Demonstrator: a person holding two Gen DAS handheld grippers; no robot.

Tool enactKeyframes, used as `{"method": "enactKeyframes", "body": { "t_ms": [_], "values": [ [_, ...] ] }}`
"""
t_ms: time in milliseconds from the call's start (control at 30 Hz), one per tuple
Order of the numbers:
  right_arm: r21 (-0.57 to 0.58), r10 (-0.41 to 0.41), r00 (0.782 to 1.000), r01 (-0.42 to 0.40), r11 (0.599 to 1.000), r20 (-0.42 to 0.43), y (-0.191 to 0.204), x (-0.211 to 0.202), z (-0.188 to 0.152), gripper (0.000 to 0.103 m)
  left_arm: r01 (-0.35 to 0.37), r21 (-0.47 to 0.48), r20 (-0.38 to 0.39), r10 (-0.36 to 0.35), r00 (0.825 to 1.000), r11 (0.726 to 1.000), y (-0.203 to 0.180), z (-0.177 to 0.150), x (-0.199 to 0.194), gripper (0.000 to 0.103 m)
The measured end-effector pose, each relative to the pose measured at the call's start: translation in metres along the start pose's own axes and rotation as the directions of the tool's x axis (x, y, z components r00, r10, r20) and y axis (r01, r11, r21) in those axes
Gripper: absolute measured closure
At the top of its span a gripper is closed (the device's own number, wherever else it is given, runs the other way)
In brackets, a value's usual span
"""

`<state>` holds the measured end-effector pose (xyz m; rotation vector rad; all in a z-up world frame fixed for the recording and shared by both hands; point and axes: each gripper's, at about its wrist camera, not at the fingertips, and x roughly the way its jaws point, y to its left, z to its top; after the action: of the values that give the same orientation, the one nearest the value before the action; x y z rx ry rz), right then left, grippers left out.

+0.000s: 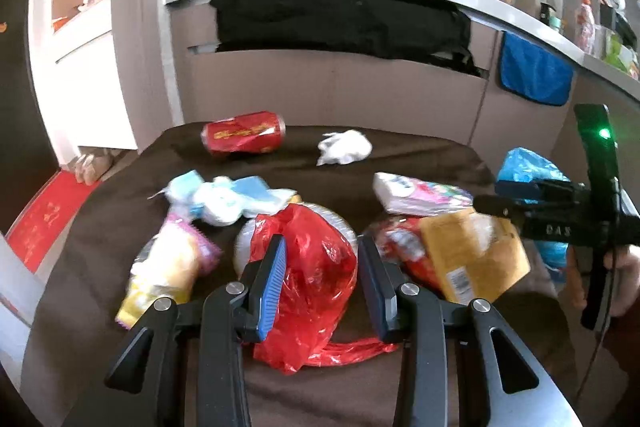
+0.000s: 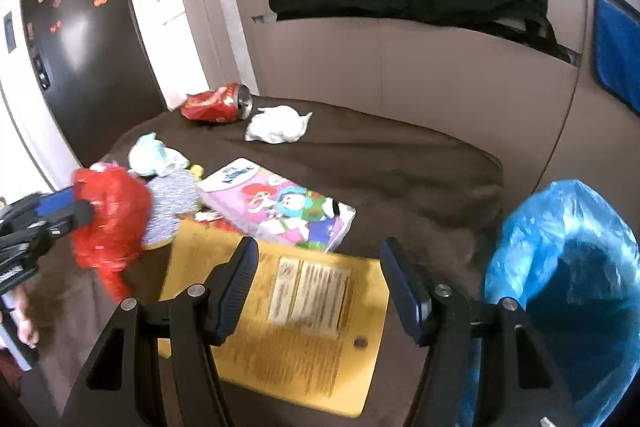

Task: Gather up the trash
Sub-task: 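Move both tools back over the trash on the table, then grasp the yellow card with the left tool and lift it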

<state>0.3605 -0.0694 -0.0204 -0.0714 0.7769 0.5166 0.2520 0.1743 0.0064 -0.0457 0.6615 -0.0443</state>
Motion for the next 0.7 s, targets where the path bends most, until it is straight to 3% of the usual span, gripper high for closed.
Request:
{"method": "enactKeyframes", "body": {
  "t_ms": [133,300,433,700],
  "values": [
    [0.005,-0.009,0.998,0.01,1.0,-0.057,-0.006,0.022,0.005,0.043,-0.008,-0.042,-0.003,0.008,1.0,0.999,0.017,-0.002,-0.001,0.065],
    [0.054,0.101,0.986,-0.095,0.994,-0.131,-0.001,0.024,-0.01,0.043,0.034,-0.097,0.0,-0.034,0.999,0.995,0.027,-0.001,-0.002,0.065],
    [-0.005,0.129,0.977,-0.132,0.991,-0.168,0.022,0.012,-0.031,0.043,0.079,-0.103,-0.013,-0.081,0.997,0.992,0.018,0.0,-0.003,0.064],
    [-0.126,0.071,0.978,-0.097,0.987,-0.195,0.042,-0.005,-0.056,0.043,0.134,-0.089,-0.045,-0.139,0.989,0.987,0.001,-0.002,-0.007,0.064]
  ]
}}
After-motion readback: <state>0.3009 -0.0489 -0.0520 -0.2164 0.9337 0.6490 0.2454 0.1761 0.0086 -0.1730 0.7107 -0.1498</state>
